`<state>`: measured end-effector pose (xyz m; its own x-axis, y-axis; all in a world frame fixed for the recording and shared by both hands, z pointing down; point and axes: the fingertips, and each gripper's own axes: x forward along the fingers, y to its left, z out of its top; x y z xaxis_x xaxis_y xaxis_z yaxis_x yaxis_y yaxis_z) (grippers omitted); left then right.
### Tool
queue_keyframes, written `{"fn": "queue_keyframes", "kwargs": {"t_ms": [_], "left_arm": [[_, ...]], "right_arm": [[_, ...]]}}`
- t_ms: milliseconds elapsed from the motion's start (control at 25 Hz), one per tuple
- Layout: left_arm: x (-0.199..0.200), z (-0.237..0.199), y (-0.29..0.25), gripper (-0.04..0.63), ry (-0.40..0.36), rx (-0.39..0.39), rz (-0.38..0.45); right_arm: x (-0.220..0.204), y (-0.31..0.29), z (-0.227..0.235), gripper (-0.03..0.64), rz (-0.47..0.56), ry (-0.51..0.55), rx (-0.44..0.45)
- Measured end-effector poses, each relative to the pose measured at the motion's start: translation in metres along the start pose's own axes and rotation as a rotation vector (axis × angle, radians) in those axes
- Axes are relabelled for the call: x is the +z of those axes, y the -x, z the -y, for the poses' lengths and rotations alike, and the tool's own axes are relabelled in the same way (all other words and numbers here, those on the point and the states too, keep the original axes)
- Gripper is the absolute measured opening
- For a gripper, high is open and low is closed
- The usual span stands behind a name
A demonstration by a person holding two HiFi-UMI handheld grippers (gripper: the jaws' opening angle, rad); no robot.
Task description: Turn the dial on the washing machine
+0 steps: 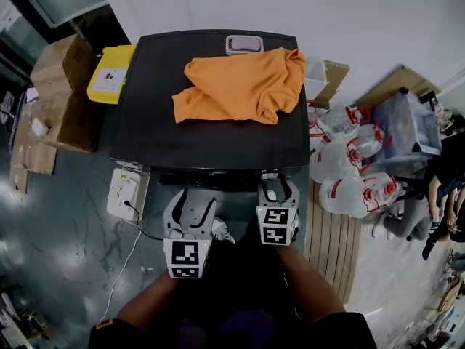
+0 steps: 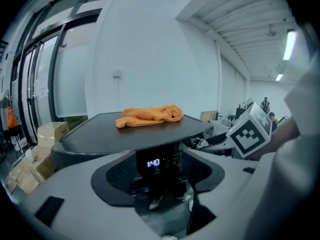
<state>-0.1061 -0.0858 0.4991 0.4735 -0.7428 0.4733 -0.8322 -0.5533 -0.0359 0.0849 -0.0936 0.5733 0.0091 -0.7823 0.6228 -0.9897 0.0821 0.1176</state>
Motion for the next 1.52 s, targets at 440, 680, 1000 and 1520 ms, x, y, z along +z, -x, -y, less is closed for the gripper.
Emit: {"fn": "queue_keyframes", "kwargs": {"t_ms": [440, 680, 1000, 1520], "left_arm": [[0.001, 0.004, -0.005, 0.287, 0.003, -0.007, 0.0], [0.001, 0.005, -0.003, 0.287, 0.002, 0.0, 0.001], [0.0, 0.004, 0.002, 0.286, 0.0, 0.008, 0.001], [-0.004, 0.001, 0.002, 0.287, 0.006, 0.01, -0.006]], "right_arm": [[-0.007, -0.002, 0.009, 0.258, 0.048, -0.326, 0.156], [-0.001, 0.007, 0.001, 0.273, 0.041, 0.01, -0.001], [0.0, 0.002, -0.005, 0.273, 0.017, 0.193, -0.072], [-0.009, -0.004, 0.006, 0.264, 0.056, -0.263, 0.131]]}}
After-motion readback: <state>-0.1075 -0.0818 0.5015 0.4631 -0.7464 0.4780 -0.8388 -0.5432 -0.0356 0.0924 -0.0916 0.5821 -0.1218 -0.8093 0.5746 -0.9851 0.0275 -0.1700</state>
